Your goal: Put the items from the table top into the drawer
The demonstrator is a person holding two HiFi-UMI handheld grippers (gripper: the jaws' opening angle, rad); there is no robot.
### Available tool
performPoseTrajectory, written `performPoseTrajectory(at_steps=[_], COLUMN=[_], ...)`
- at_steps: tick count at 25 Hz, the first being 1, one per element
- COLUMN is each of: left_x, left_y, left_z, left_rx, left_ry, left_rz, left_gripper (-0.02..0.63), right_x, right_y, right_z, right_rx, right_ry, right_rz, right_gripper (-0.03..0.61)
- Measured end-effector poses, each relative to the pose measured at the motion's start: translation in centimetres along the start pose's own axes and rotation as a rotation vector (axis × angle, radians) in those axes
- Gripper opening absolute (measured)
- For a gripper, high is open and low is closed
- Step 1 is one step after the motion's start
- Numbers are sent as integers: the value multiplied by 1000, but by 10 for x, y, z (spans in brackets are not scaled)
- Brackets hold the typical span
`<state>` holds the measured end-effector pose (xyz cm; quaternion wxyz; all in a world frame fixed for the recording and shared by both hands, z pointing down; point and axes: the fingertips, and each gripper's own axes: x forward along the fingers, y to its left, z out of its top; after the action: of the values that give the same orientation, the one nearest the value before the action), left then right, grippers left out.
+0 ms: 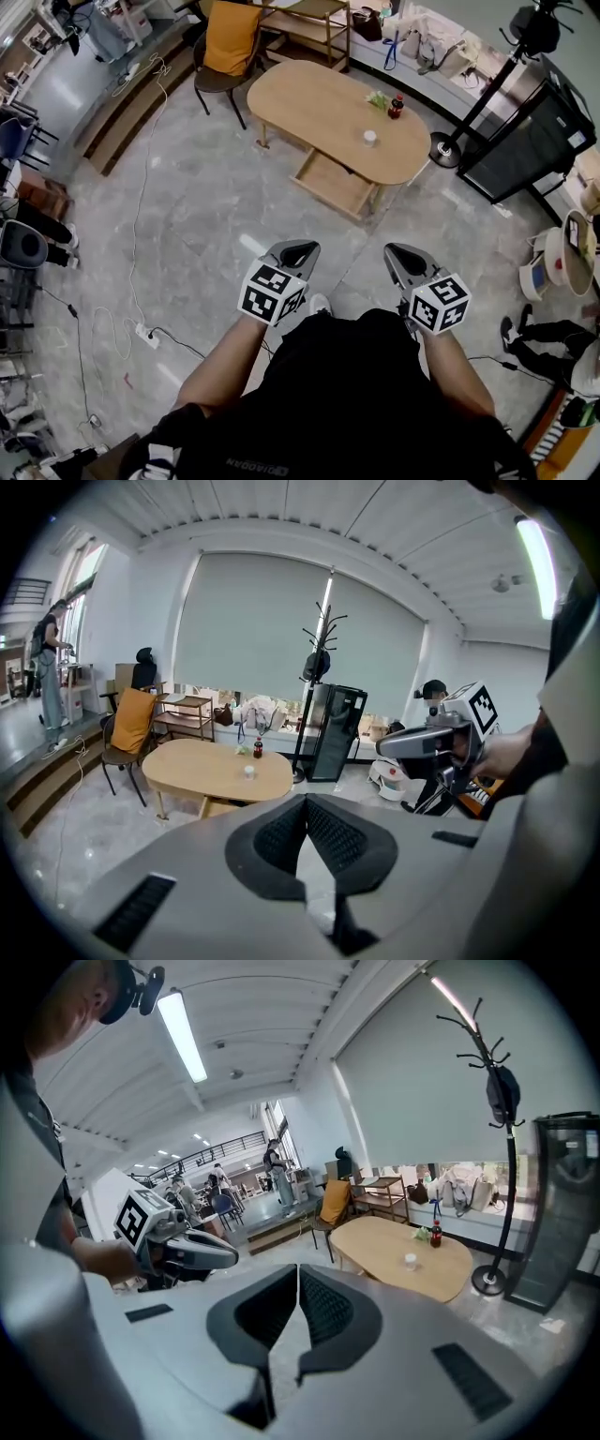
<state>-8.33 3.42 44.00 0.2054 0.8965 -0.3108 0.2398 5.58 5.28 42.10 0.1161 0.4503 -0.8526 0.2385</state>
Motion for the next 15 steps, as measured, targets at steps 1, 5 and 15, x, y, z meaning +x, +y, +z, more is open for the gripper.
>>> performPoseTrajectory(at_steps=[1,5,15], left_x=[2,5,33], left_y=[9,32,90], left_z=[2,13,25], left_rx=[-5,-36,-74], left_ry=[3,-21,19], left_rz=[1,-10,31], left_gripper=[5,5,5], right_x=[8,34,110], right_y=[-1,-8,-62], right_z=[2,8,40], right_rx=[4,4,15], right_ry=[8,53,63], right_rz=[-1,3,15], right_gripper=[5,5,5])
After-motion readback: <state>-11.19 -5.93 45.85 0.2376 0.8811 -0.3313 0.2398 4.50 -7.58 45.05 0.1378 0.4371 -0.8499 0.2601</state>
